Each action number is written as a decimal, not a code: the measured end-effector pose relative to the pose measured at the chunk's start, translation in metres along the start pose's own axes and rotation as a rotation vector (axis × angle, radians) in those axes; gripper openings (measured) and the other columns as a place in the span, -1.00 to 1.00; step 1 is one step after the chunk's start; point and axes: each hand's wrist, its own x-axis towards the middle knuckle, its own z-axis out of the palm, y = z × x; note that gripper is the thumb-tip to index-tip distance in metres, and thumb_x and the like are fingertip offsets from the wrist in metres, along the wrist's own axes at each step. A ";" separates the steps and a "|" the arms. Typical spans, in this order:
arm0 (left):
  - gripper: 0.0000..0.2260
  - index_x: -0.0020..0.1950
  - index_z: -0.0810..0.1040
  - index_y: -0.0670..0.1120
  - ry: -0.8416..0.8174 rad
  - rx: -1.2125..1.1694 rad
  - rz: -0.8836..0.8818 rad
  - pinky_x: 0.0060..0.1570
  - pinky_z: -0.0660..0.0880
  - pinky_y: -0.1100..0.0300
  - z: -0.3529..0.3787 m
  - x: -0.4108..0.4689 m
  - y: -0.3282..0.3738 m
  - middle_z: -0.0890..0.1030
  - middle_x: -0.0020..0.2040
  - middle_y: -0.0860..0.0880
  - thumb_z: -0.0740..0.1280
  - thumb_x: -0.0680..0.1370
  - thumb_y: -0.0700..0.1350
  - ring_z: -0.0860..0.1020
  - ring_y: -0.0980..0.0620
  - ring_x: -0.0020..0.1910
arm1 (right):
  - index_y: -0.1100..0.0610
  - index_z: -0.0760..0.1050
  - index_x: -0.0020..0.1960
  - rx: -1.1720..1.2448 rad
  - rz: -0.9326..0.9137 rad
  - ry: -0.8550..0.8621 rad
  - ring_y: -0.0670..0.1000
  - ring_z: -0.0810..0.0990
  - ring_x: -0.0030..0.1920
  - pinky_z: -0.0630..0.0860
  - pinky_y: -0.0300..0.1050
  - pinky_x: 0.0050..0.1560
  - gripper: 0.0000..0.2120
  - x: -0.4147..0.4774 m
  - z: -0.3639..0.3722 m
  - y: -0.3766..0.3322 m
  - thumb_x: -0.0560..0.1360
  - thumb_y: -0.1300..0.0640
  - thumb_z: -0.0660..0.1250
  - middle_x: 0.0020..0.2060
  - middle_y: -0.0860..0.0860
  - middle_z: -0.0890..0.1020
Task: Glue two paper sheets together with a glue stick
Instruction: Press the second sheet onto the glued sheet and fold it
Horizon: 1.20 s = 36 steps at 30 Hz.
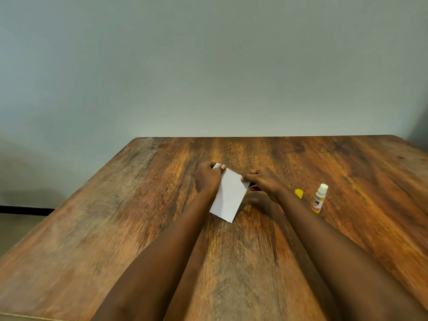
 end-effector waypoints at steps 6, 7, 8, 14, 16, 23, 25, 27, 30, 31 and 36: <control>-0.80 0.00 0.59 -0.21 0.068 -0.048 -0.073 -0.31 0.32 0.26 0.002 0.003 0.000 0.63 0.00 -0.14 0.32 0.54 -0.08 0.47 0.08 -0.21 | 0.29 0.55 -0.23 0.166 0.018 0.060 -0.01 0.58 -0.29 0.48 -0.22 -0.31 -0.85 0.001 0.002 -0.002 0.48 0.25 0.34 -0.29 0.09 0.61; -0.80 0.01 0.58 -0.21 0.076 -0.058 -0.086 -0.32 0.32 0.26 0.002 0.003 0.000 0.62 0.02 -0.14 0.32 0.55 -0.08 0.47 0.08 -0.20 | 0.28 0.56 -0.22 0.213 0.027 0.074 -0.01 0.60 -0.27 0.51 -0.22 -0.28 -0.87 0.002 0.003 -0.002 0.48 0.25 0.35 -0.27 0.09 0.63; -0.80 0.04 0.58 -0.21 0.081 -0.071 -0.099 -0.29 0.33 0.26 0.002 0.004 0.000 0.62 0.04 -0.14 0.31 0.55 -0.09 0.48 0.06 -0.16 | 0.27 0.57 -0.20 0.254 0.037 0.085 -0.01 0.62 -0.24 0.53 -0.20 -0.24 -0.89 0.003 0.004 -0.002 0.47 0.24 0.36 -0.25 0.09 0.65; -0.78 0.14 0.52 -0.19 0.094 -0.118 -0.188 -0.23 0.36 0.20 0.000 0.002 -0.001 0.58 0.11 -0.14 0.28 0.57 -0.10 0.45 0.04 -0.11 | 0.37 0.56 -0.06 0.338 0.060 0.088 0.01 0.63 -0.18 0.57 -0.15 -0.15 -0.85 0.005 0.005 -0.001 0.46 0.27 0.37 -0.20 0.09 0.65; -0.76 0.23 0.45 -0.15 0.079 -0.133 -0.229 -0.10 0.40 0.13 0.000 0.000 -0.001 0.55 0.19 -0.13 0.27 0.58 -0.13 0.49 -0.01 -0.01 | 0.42 0.53 0.01 0.320 0.050 0.090 0.01 0.64 -0.15 0.58 -0.16 -0.15 -0.79 0.005 0.004 -0.002 0.47 0.28 0.36 -0.18 0.09 0.65; -0.74 0.23 0.52 0.09 -0.060 0.347 0.104 0.40 0.02 -0.26 0.006 -0.005 0.005 0.49 0.35 -0.03 0.29 0.55 0.00 0.22 -0.13 0.46 | 0.47 0.53 0.02 0.126 -0.021 0.059 0.08 0.60 -0.10 0.53 -0.14 -0.17 -0.78 0.006 0.002 -0.009 0.47 0.31 0.34 -0.11 0.20 0.61; -0.79 0.15 0.59 0.09 -0.125 0.385 0.185 0.38 -0.04 -0.28 0.009 -0.005 0.010 0.58 0.25 0.02 0.27 0.56 0.02 0.22 -0.11 0.45 | 0.46 0.54 0.01 0.096 -0.034 0.045 0.05 0.60 -0.16 0.50 -0.17 -0.20 -0.78 0.006 0.002 -0.011 0.47 0.30 0.34 -0.18 0.17 0.62; -0.81 0.08 0.63 0.03 -0.159 0.404 0.199 0.39 -0.05 -0.28 0.012 -0.005 0.013 0.63 0.17 0.01 0.27 0.56 0.01 0.27 -0.11 0.43 | 0.45 0.56 0.00 0.084 -0.046 0.028 -0.03 0.59 -0.23 0.50 -0.21 -0.24 -0.78 0.005 0.001 -0.013 0.47 0.28 0.36 -0.26 0.10 0.61; -0.81 0.00 0.64 -0.08 -0.163 0.419 0.176 0.38 0.05 -0.25 0.017 -0.004 0.014 0.64 0.10 -0.08 0.24 0.58 -0.06 0.33 -0.17 0.39 | 0.41 0.59 -0.03 0.054 -0.073 0.021 -0.11 0.59 -0.30 0.50 -0.31 -0.32 -0.82 0.003 0.002 -0.013 0.45 0.29 0.37 -0.30 0.04 0.62; -0.80 -0.03 0.63 -0.10 -0.150 0.408 0.170 0.36 0.08 -0.22 0.018 -0.005 0.014 0.65 0.07 -0.10 0.23 0.59 -0.08 0.34 -0.18 0.37 | 0.39 0.59 -0.03 0.052 -0.081 0.022 -0.14 0.60 -0.32 0.50 -0.35 -0.35 -0.84 0.002 0.002 -0.013 0.46 0.30 0.36 -0.31 0.03 0.62; -0.78 -0.03 0.62 -0.14 -0.102 0.351 0.154 0.34 0.14 -0.15 0.022 -0.006 0.013 0.65 0.03 -0.12 0.21 0.60 -0.10 0.39 -0.16 0.31 | 0.25 0.62 -0.18 0.081 -0.087 0.038 -0.10 0.61 -0.29 0.51 -0.36 -0.35 -0.93 0.002 0.004 -0.013 0.45 0.28 0.37 -0.31 0.02 0.63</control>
